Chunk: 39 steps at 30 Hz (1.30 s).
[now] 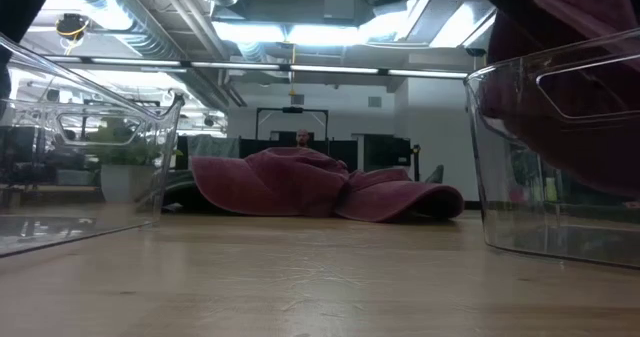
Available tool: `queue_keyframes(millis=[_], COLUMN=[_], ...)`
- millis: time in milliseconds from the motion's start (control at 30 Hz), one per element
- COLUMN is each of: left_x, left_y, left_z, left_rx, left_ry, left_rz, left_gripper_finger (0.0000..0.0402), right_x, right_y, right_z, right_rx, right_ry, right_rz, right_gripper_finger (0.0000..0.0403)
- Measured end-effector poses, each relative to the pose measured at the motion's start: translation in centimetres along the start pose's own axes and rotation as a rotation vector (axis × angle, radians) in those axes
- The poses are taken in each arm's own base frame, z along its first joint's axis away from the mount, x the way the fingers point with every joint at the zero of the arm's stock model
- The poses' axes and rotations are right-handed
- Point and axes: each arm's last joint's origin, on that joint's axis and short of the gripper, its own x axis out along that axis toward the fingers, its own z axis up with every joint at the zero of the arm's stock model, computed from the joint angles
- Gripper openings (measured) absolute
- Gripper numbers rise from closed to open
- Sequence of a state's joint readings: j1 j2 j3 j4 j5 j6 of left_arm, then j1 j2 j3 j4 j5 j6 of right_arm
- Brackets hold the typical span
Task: Pick & Place hat
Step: Put the right red cap into the right transparent bin
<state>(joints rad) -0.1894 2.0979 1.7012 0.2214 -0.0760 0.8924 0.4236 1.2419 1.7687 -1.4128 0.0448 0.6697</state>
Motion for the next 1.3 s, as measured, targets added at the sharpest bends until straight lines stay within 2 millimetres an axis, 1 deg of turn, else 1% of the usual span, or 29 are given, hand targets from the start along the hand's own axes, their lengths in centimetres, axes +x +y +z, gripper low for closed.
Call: queue_keyframes(millis=[100,233,300,400,500,533,633,700,833,933,1033,1100,1200,1300], left_x=[0.0,0.0,0.0,0.0,0.0,0.0,0.0,0.0,0.0,0.0,0.0,0.0,0.0,0.0], left_y=[0.0,-0.1,-0.1,-0.3,-0.1,0.1,0.4,0.2,0.1,0.3,0.4,0.4,0.3,0.1], left_z=[-0.1,-0.7,-0.9,-1.0,-1.3,-1.5,-1.9,-1.5,-1.4,-1.6,-1.2,-0.8,-0.3,-0.2], left_rx=[-0.036,-0.257,-0.284,-0.262,-0.456,-0.491,-0.5,-0.512,-0.651,-0.659,-0.602,-0.558,-0.524,-0.531], left_ry=[0.01,-0.006,-0.01,0.005,0.001,0.006,0.028,0.038,0.041,0.047,0.049,0.042,0.03,0.04], left_rz=[0.002,-0.086,-0.118,-0.126,-0.148,-0.145,-0.117,-0.102,-0.106,-0.083,-0.01,0.023,0.034,0.036], left_gripper_finger=[0.0197,0.0218,0.0223,0.0226,0.0226,0.0226,0.0226,0.0226,0.0225,0.0224,0.0226,0.0225,0.0224,0.0226], right_x=[0.0,0.0,0.0,0.0,0.0,0.0,0.0,0.0,0.0,0.1,1.1,2.2,4.1,5.4], right_y=[0.0,0.0,0.0,0.0,0.0,0.0,0.0,0.0,0.1,0.2,0.0,-0.2,-0.2,-0.1], right_z=[0.0,0.0,0.0,0.0,0.0,0.0,0.0,0.0,0.1,0.0,-0.5,-1.3,-2.3,-3.4], right_rx=[0.0,0.0,0.0,0.0,0.0,0.0,0.001,0.004,0.056,0.111,0.114,0.084,0.04,0.031], right_ry=[0.001,0.001,0.001,0.001,0.001,0.001,0.001,0.0,0.001,0.034,0.088,0.146,0.218,0.284], right_rz=[0.0,-0.001,0.0,0.0,-0.001,0.0,0.0,0.004,0.024,0.059,0.022,-0.017,-0.048,-0.061], right_gripper_finger=[0.0055,0.0055,0.0055,0.0055,0.0055,0.0055,0.0055,0.0055,0.0055,0.0055,0.0055,0.0055,0.0056,0.0065])
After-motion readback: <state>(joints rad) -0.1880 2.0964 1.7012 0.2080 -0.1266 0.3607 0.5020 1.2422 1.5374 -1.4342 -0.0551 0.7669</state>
